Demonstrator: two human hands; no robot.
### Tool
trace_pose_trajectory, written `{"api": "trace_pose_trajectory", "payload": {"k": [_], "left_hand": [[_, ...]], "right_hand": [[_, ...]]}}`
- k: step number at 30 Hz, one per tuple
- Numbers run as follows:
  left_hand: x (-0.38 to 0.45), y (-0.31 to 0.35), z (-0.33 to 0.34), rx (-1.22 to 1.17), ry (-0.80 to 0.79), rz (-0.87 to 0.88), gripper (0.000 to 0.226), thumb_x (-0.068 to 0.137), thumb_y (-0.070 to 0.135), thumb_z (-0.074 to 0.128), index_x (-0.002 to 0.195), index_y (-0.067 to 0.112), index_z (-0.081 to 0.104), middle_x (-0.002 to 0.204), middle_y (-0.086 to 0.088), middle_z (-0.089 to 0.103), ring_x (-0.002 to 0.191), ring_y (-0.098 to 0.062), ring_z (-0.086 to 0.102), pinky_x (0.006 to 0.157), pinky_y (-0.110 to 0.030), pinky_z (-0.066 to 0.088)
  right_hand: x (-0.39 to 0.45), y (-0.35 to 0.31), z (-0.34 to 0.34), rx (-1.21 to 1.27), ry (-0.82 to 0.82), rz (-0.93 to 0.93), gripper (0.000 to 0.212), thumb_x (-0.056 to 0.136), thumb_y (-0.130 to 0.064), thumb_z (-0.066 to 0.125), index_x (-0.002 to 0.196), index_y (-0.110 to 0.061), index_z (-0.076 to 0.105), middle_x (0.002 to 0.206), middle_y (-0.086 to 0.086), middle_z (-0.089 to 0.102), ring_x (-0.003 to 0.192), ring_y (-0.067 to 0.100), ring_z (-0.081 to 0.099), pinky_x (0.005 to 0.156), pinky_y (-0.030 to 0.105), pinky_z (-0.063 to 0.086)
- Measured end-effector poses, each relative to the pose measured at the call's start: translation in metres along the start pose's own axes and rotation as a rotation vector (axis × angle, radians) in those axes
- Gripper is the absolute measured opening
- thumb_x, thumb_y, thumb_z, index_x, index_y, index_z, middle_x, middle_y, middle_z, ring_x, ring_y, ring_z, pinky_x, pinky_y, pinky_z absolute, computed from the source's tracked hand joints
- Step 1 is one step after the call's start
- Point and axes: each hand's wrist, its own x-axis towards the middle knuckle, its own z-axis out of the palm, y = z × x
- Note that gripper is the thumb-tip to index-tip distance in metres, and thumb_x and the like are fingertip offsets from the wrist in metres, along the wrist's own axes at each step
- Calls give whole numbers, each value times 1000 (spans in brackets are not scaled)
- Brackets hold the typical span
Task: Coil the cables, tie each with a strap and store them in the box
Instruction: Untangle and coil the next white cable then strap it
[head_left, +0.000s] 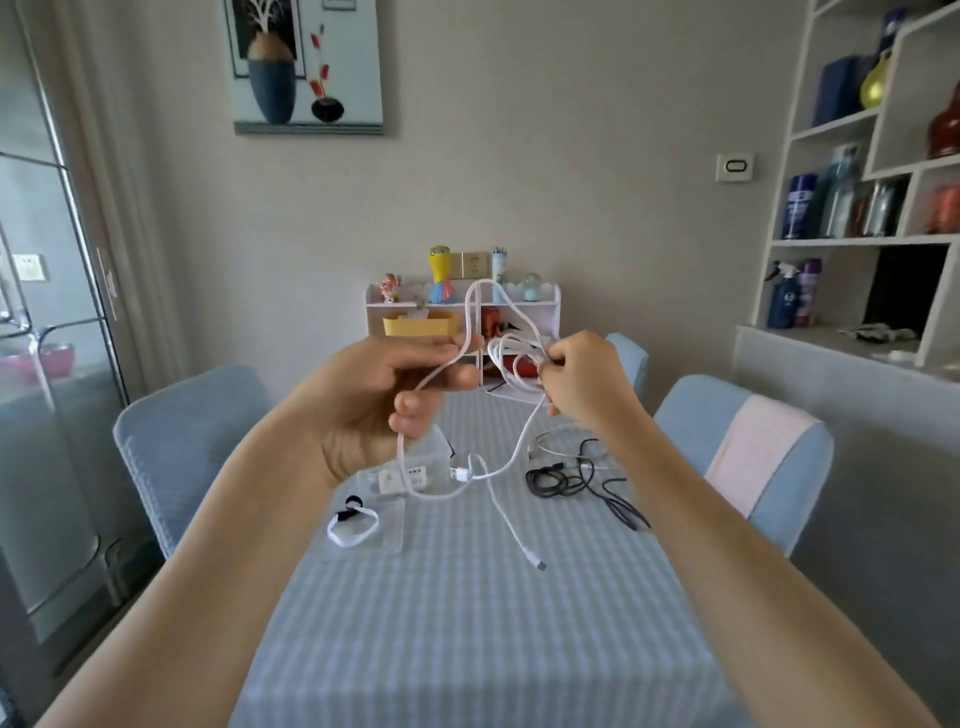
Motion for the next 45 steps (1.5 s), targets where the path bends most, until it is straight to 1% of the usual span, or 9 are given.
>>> {"api": "trace_pose_trajectory", "payload": {"k": [4,15,19,22,27,30,36,41,45], "left_hand": [[-8,16,3,-42,-31,16,15,90,11,47,99,6,57,66,-3,58,23,-1,28,22,-10,19],[60,-88,-36,461,488,43,25,95,8,52,120,12,54,76,-4,73,42,-12,45,42,-21,35],[78,-145,-61,1029,624,122,57,90,21,59,141,20,34,112,-8,61,102,-31,60,84,-42,52],[84,-181,-70,1480,694,373,71,78,18,68,142,17,37,144,-17,38,128,-40,40,103,-51,40],[99,-224,-64,1695,357,1076,23,71,5,66,93,12,67,94,-5,61,80,-28,55,69,-37,43],[106,-240,-53,1973,285,810,19,70,12,64,87,17,70,82,1,63,80,-24,54,71,-33,34],[146,-240,-59,1957,285,19,32,94,23,48,123,12,55,124,-8,61,116,-30,56,92,-36,39],[171,-241,-72,1819,271,-80,27,96,22,50,121,14,56,124,-10,61,114,-33,60,83,-37,46],[164,-250,-78,1706,263,203,19,96,24,46,101,16,62,104,-8,66,102,-34,60,71,-35,41]], "right_hand": [[13,6,1,-85,-25,78,19,92,-1,52,89,3,70,82,17,66,80,37,68,69,38,55],[9,35,47,-145,-88,192,21,89,-5,54,103,2,68,100,20,68,87,35,62,67,28,36],[1,49,69,-186,-135,236,22,92,-9,56,107,0,69,108,21,68,101,37,63,67,29,37],[-11,62,81,-181,-227,302,19,89,-6,60,103,0,71,99,18,72,93,33,68,61,29,47],[-26,76,95,-142,-299,358,16,89,-5,57,95,3,69,68,10,61,58,23,64,38,21,42],[-30,82,98,-49,-280,393,20,91,-7,58,103,5,69,83,13,67,47,19,61,37,21,48],[-32,91,104,-76,-320,398,12,92,-2,56,96,0,68,86,14,67,53,23,67,33,19,40],[-33,115,121,-117,-290,453,19,91,0,51,97,1,69,92,16,70,63,28,71,57,36,60],[-30,140,128,-137,-250,463,25,91,-6,57,112,3,66,113,21,67,102,37,66,78,32,52]]}}
